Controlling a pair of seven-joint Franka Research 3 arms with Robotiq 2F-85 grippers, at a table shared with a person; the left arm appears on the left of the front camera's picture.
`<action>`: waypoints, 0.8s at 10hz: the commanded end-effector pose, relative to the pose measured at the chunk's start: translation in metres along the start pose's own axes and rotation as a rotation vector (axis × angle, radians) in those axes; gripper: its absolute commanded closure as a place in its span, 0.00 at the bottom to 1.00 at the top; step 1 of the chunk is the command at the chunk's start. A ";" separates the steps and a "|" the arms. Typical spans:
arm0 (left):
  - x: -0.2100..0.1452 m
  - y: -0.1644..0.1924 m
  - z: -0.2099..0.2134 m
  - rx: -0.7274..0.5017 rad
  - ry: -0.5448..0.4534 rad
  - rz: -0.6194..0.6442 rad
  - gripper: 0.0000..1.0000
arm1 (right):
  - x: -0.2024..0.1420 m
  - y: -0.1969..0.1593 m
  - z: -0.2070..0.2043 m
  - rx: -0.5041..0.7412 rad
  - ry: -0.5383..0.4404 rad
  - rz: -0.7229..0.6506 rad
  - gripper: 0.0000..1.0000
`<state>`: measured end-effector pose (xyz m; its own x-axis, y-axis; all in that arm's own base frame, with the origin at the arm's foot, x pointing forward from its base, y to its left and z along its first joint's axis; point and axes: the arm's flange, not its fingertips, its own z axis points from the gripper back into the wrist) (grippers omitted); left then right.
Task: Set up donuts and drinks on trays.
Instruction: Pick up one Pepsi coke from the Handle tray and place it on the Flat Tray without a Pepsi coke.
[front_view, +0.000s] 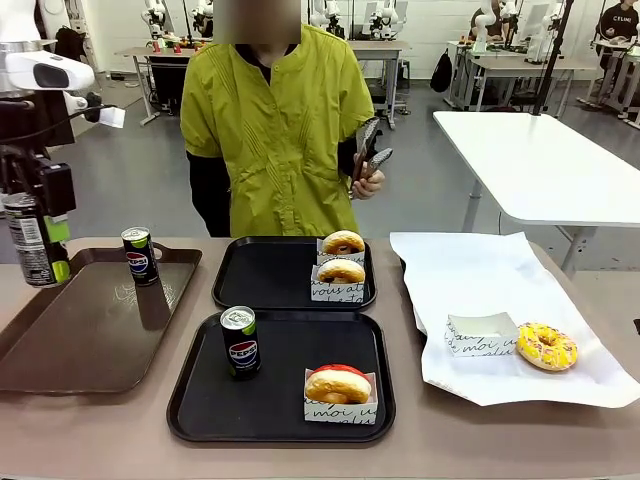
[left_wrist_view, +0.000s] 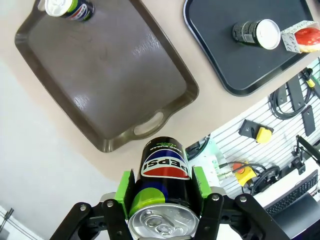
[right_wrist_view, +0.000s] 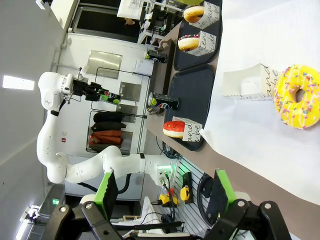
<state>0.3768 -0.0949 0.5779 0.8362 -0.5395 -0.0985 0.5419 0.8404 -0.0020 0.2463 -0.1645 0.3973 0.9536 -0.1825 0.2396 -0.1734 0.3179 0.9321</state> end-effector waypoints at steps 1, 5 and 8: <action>0.050 0.003 0.004 0.043 -0.034 -0.069 0.42 | 0.003 0.000 -0.001 0.022 -0.018 0.018 0.00; 0.139 -0.005 0.001 0.122 -0.057 -0.100 0.42 | 0.003 0.000 -0.001 0.022 -0.018 0.018 0.00; 0.165 -0.006 -0.012 0.103 -0.057 -0.088 0.42 | 0.003 0.000 -0.001 0.022 -0.018 0.018 0.00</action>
<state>0.5130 -0.1881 0.5410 0.7702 -0.6360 -0.0479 0.6377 0.7664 0.0778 0.2463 -0.1645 0.3974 0.9536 -0.1822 0.2399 -0.1737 0.3179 0.9321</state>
